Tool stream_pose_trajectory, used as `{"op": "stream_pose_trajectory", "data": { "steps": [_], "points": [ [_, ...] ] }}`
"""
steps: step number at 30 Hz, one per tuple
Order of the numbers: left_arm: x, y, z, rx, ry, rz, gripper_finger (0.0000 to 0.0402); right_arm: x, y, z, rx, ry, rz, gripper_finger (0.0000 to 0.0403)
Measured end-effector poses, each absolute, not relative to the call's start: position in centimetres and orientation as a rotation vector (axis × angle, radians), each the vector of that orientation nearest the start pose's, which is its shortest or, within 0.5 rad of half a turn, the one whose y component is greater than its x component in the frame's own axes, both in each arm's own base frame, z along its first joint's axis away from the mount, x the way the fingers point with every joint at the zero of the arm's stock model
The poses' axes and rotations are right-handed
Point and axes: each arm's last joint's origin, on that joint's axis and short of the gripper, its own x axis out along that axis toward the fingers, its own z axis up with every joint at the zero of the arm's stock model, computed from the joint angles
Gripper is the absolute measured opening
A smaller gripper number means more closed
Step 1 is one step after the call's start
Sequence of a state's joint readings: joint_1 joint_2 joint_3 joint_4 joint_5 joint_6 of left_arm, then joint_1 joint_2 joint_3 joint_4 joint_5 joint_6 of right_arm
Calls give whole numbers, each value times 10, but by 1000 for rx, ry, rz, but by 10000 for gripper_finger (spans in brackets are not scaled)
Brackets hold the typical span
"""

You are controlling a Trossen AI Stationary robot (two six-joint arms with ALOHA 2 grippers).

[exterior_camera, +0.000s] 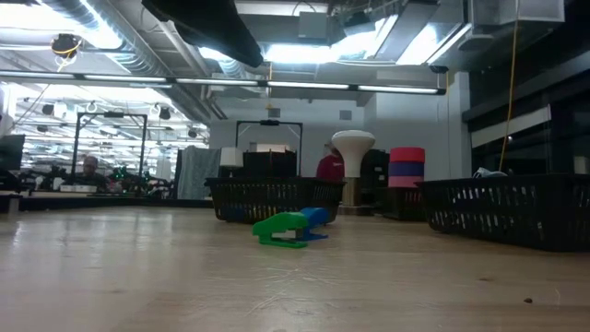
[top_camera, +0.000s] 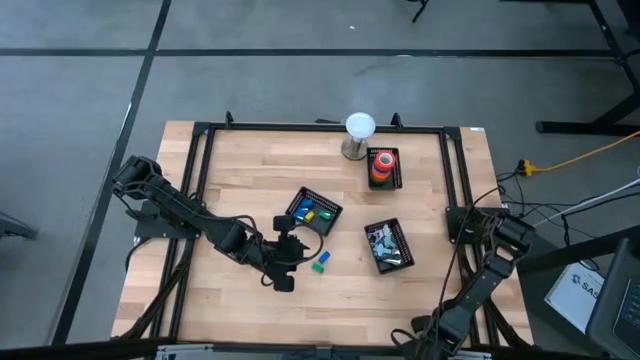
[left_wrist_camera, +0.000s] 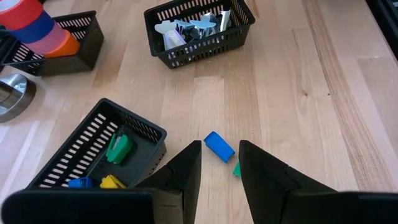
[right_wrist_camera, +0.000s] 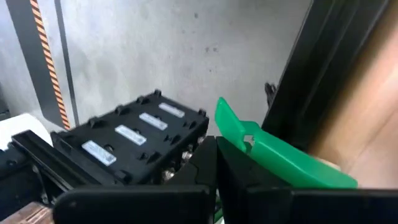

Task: Pick and place Stapler, Stapler remover, tape
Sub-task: Put the green stapler into the center black bin

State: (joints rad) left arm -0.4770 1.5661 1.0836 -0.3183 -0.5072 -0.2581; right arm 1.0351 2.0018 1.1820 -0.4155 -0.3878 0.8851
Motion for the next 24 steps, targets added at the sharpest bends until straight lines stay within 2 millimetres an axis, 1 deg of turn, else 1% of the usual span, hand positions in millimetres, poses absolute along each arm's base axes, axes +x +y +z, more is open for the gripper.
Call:
{"op": "stream_pose_trajectory", "data": {
  "steps": [6, 11, 16, 18, 20, 24],
  "points": [
    [298, -138, 240, 131, 692, 119, 104, 202, 313, 116, 186, 1596, 603, 5],
    [298, -138, 240, 131, 693, 118, 104, 229, 289, 116, 157, 1572, 612, 5],
    [298, -138, 240, 132, 696, 116, 104, 252, 255, 124, 108, 1549, 552, 5],
    [298, -138, 240, 134, 698, 116, 104, 255, 245, 128, 78, 1548, 521, 5],
    [297, -138, 239, 140, 709, 118, 104, 253, 237, 136, 31, 1549, 493, 5],
    [296, -137, 238, 147, 725, 118, 104, 244, 227, 168, -63, 1471, 469, 5]
  ]
}}
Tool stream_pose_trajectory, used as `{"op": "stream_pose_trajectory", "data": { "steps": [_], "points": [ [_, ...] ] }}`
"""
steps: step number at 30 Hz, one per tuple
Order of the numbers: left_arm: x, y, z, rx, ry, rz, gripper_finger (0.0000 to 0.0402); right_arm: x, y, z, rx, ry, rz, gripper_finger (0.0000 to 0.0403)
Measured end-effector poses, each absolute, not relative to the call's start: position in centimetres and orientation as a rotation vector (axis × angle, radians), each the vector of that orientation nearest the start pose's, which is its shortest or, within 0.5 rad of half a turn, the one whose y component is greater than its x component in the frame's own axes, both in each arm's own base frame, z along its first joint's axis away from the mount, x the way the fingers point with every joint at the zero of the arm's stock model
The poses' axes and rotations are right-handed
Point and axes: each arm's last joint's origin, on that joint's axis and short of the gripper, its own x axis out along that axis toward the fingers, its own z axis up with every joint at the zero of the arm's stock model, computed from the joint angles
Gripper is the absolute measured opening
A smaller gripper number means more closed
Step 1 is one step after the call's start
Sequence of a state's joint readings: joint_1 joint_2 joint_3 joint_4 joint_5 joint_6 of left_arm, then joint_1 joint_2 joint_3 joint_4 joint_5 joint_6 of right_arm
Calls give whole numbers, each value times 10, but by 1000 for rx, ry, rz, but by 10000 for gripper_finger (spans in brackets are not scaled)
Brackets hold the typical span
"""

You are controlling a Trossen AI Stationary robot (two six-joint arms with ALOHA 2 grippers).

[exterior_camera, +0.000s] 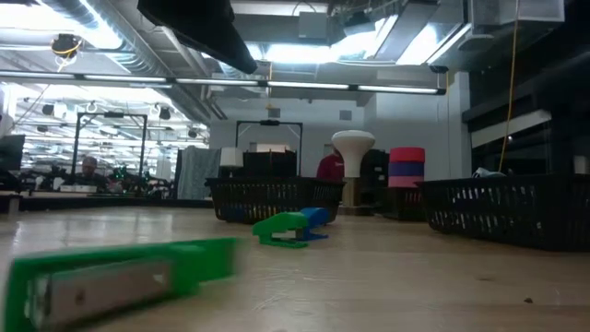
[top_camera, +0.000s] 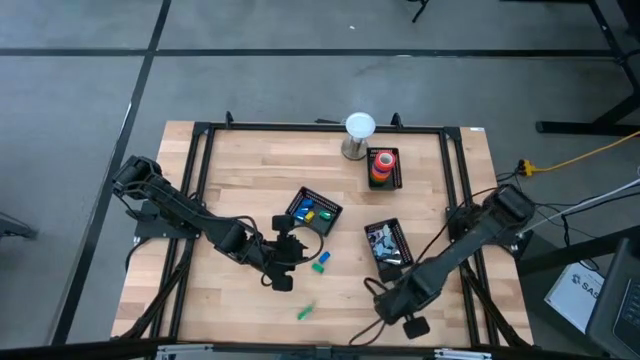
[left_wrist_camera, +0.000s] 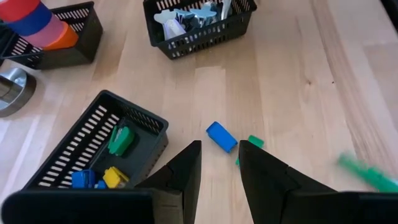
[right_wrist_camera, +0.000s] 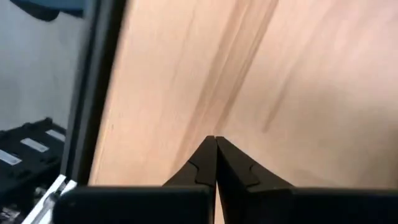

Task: Pick and place Stapler, Stapler remover, tape
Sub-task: Put the green stapler into the center black bin

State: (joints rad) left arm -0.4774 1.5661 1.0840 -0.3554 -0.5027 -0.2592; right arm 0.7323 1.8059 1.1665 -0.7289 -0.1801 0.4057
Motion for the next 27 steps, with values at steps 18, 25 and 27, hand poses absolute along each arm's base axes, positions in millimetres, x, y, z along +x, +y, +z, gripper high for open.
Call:
{"op": "stream_pose_trajectory", "data": {
  "steps": [18, 25, 27],
  "points": [
    [295, -136, 237, 141, 737, 127, 104, 182, 116, 202, 5, 575, 496, 5],
    [297, -133, 237, 134, 737, 138, 104, 151, 72, 191, -110, 257, 419, 5],
    [297, -132, 237, 131, 734, 141, 104, 143, 63, 185, -148, 171, 371, 5]
  ]
}}
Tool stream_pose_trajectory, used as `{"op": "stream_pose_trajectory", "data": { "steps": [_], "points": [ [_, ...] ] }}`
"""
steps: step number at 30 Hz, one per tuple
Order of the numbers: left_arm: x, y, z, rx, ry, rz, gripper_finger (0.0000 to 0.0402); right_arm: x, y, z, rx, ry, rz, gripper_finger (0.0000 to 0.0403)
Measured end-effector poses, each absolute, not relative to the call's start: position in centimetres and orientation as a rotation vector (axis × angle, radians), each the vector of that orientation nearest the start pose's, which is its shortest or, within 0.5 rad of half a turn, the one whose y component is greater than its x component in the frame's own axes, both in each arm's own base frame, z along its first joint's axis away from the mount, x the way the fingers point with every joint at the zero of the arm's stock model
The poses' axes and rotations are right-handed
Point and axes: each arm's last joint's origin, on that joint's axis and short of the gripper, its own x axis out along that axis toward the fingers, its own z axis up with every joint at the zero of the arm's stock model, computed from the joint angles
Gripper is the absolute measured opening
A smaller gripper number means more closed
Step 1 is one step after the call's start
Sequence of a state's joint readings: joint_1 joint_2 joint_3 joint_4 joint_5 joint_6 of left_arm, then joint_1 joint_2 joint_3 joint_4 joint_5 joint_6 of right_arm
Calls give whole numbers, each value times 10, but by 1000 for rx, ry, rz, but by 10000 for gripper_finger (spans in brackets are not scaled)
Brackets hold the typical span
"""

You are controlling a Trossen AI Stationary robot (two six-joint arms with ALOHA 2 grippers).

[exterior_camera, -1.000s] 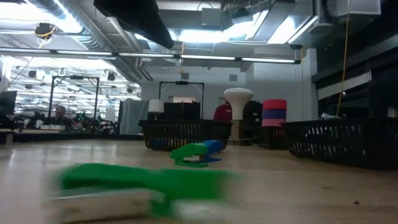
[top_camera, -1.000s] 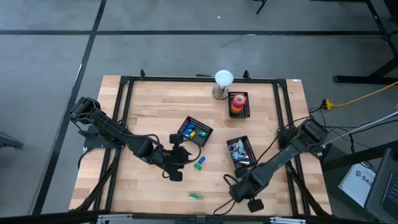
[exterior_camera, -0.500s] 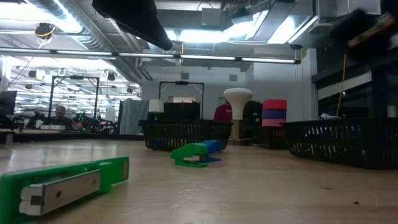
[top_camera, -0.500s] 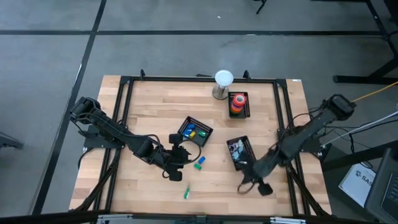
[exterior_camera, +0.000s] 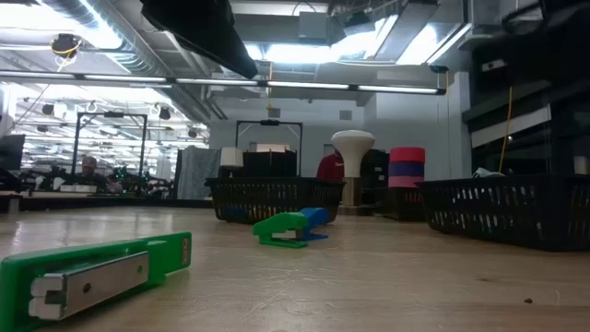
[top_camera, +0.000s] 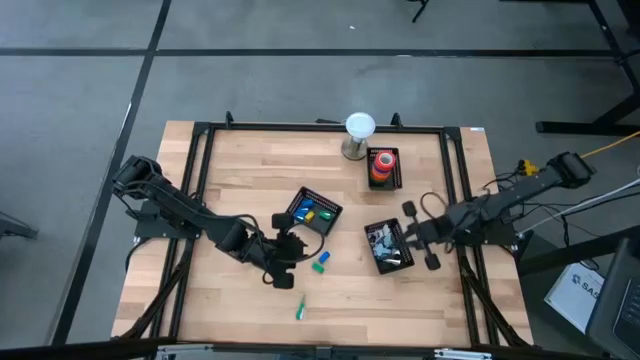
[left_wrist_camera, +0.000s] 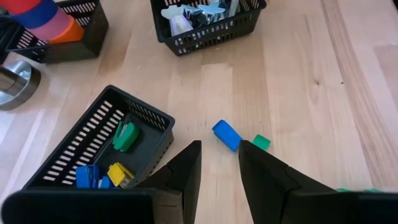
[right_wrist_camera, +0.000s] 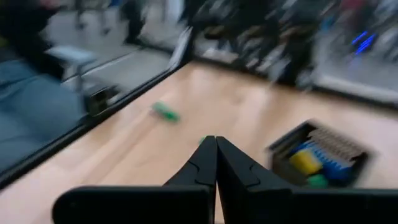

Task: Pick and place Stapler, Stapler remover, tape
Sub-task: Put the green stapler into the center black bin

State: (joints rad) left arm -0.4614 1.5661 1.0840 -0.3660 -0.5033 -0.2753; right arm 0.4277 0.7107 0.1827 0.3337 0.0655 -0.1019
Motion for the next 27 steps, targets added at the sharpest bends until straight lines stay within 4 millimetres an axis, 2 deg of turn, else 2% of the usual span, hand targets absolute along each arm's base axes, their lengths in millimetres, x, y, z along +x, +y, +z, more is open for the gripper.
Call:
{"op": "stream_pose_trajectory", "data": {
  "steps": [6, 14, 20, 27],
  "points": [
    [298, -132, 237, 115, 731, 148, 104, 126, 45, 167, -198, -37, 267, 5],
    [299, -130, 237, 110, 731, 157, 104, 123, 34, 176, -311, -112, 238, 5],
    [299, -129, 237, 102, 732, 163, 104, 116, 22, 170, -309, -23, 183, 5],
    [299, -128, 237, 103, 734, 163, 104, 106, 14, 168, -297, -4, 129, 5]
  ]
}}
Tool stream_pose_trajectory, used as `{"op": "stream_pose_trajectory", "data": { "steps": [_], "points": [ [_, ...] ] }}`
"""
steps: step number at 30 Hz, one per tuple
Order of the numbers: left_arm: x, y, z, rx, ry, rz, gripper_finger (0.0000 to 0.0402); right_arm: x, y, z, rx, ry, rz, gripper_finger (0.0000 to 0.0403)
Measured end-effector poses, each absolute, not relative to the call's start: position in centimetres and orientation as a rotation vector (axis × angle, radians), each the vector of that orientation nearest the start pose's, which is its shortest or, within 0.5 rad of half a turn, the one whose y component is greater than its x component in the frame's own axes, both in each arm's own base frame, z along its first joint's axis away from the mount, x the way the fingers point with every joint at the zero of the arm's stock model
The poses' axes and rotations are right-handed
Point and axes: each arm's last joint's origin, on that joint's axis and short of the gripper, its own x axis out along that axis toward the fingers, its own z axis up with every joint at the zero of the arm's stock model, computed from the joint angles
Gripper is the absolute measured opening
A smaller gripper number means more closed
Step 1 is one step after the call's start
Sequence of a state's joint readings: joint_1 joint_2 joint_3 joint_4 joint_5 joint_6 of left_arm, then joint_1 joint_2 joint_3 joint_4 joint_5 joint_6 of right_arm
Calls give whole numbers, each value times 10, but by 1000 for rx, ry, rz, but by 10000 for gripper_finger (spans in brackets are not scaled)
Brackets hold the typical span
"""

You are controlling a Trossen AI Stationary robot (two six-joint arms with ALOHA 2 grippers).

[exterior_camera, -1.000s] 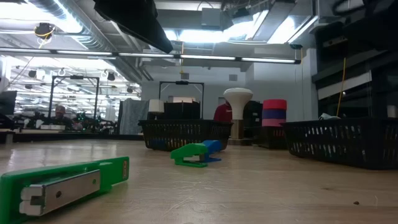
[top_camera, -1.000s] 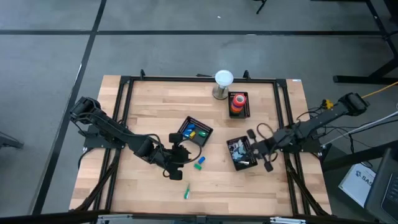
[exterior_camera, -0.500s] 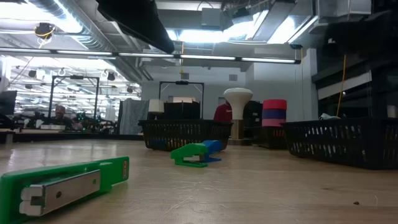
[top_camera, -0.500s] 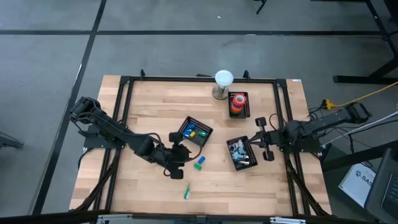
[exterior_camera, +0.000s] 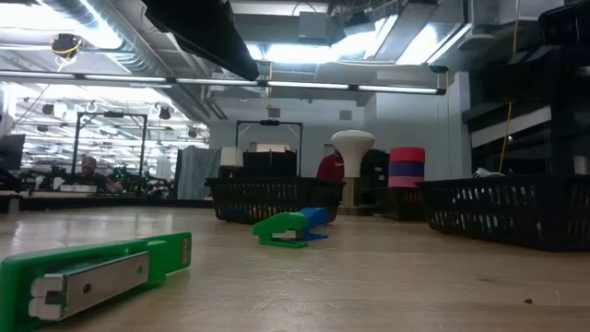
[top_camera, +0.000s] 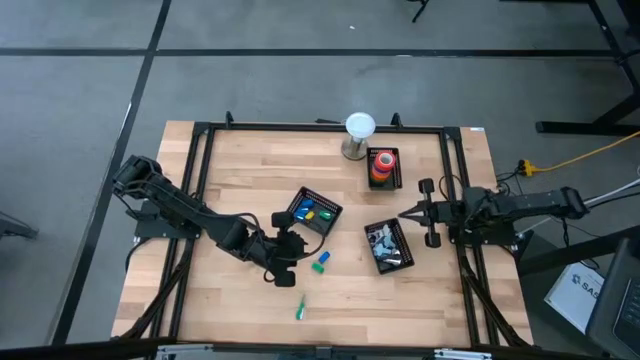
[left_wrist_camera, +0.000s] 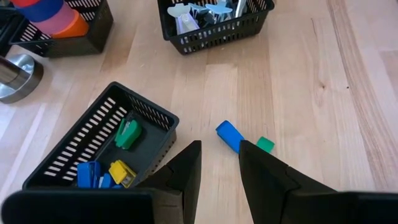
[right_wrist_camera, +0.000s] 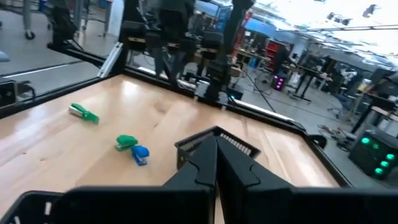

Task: Pick and place Stapler, Stapler remover, tape
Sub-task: Put the green stapler into the center black bin

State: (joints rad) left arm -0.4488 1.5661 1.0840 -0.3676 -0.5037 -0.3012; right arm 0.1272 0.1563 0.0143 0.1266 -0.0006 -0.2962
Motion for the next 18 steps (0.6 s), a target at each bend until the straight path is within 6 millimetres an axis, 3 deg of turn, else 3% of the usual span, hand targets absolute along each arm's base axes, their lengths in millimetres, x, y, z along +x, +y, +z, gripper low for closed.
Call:
{"op": "stream_pose_trajectory", "data": {
  "steps": [18],
  "points": [
    [299, -129, 237, 91, 733, 165, 104, 97, 7, 169, -199, -21, 84, 5]
  ]
}}
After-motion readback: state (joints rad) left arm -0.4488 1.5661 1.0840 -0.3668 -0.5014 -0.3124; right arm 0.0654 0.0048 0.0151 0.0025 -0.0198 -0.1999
